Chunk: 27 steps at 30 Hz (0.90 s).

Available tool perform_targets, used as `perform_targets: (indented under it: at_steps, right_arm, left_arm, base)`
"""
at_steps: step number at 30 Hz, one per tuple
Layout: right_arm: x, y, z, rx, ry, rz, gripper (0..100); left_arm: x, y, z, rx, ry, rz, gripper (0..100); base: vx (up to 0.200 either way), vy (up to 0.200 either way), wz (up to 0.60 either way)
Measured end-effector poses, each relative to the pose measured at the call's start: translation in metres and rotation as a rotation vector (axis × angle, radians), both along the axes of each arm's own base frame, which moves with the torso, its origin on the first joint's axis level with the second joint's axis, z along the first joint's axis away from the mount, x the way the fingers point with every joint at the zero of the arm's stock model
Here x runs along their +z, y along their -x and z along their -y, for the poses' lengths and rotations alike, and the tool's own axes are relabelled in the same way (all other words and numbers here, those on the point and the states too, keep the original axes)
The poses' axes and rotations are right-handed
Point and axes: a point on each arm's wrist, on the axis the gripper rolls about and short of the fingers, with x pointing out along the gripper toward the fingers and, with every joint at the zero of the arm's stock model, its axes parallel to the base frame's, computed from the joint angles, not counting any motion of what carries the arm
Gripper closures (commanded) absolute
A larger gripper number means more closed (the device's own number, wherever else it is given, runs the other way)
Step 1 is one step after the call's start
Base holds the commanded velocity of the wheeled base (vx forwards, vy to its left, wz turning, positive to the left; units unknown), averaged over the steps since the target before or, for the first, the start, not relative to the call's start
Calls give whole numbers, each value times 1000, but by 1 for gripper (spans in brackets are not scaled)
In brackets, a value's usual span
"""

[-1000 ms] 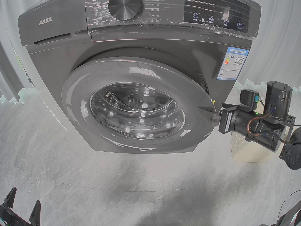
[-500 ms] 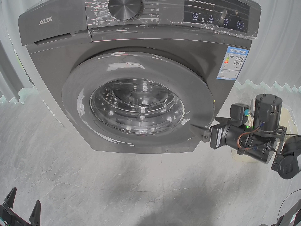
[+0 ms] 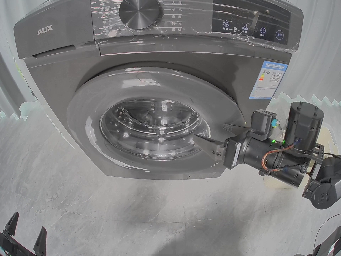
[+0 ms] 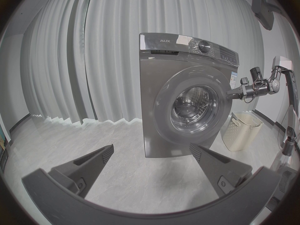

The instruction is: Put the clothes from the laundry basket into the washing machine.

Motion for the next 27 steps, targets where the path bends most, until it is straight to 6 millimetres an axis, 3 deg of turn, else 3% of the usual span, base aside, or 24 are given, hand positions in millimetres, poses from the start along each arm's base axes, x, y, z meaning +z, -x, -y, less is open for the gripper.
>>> perform_targets:
  at_steps: [10,15,19,27]
  right_arm:
    - [10,-8,-7,6,-49,63,0]
    - [7,-1,-2,-1,-44,76,0]
    - [-1,14,8,-3,-19,81,0]
    - [-12,67,50,43,17,67,0]
  left_arm:
    - [0,0,0,0,0,1,0]
    - [0,0,0,0,0,0,0]
    - [0,0,0,0,1,0,0]
    - [0,0,0,-1,1,0,0]
  base:
    - [0,0,0]
    - [0,0,0]
    - [0,0,0]
    - [0,0,0]
